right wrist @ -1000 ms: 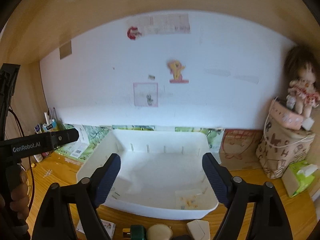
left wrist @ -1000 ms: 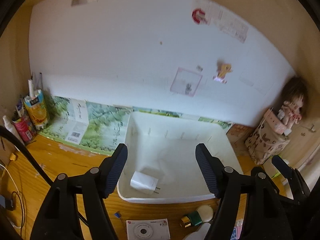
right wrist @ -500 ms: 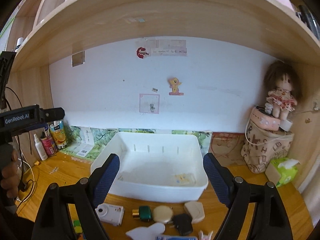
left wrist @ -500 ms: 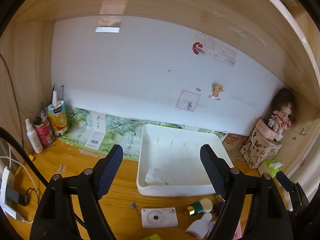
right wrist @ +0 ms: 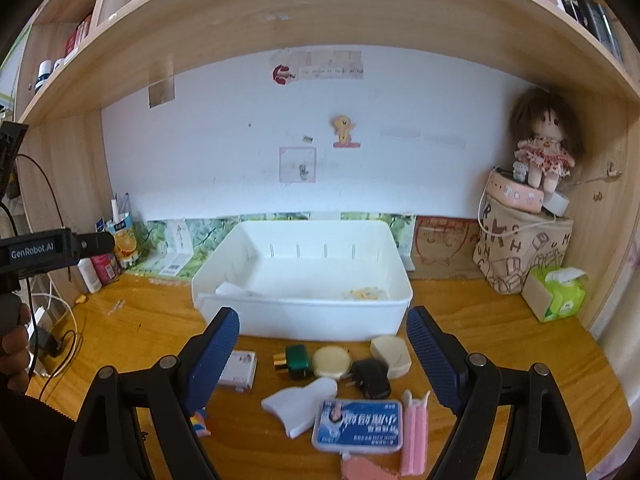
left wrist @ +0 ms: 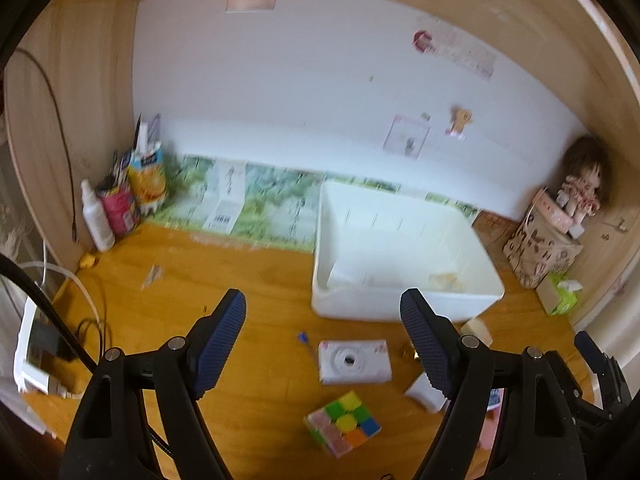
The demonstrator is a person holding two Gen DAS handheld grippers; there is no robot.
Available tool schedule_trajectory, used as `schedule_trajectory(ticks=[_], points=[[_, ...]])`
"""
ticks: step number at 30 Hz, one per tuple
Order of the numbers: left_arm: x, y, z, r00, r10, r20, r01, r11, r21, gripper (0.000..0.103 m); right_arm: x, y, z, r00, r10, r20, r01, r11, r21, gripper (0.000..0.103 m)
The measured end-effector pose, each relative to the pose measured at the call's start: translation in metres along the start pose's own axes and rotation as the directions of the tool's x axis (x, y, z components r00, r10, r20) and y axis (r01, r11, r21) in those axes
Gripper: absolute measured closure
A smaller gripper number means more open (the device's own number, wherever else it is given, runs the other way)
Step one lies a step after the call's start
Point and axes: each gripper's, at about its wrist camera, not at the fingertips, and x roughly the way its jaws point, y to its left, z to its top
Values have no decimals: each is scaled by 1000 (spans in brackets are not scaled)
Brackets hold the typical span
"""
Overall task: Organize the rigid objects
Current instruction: 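Withdraw both open grippers from the bin back over the desk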
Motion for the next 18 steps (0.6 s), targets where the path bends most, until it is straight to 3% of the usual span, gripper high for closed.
schedule_trajectory(ticks=[6, 18], points=[[7, 4, -15, 994, 42, -106, -44, 999, -15, 21, -3, 1, -11, 998, 46, -31, -46, 999, -4, 17], [5, 16, -56, 952, 66, -298, -75, 997, -17, 21, -16, -3, -43, 981, 70, -179, -73, 997, -8, 17]])
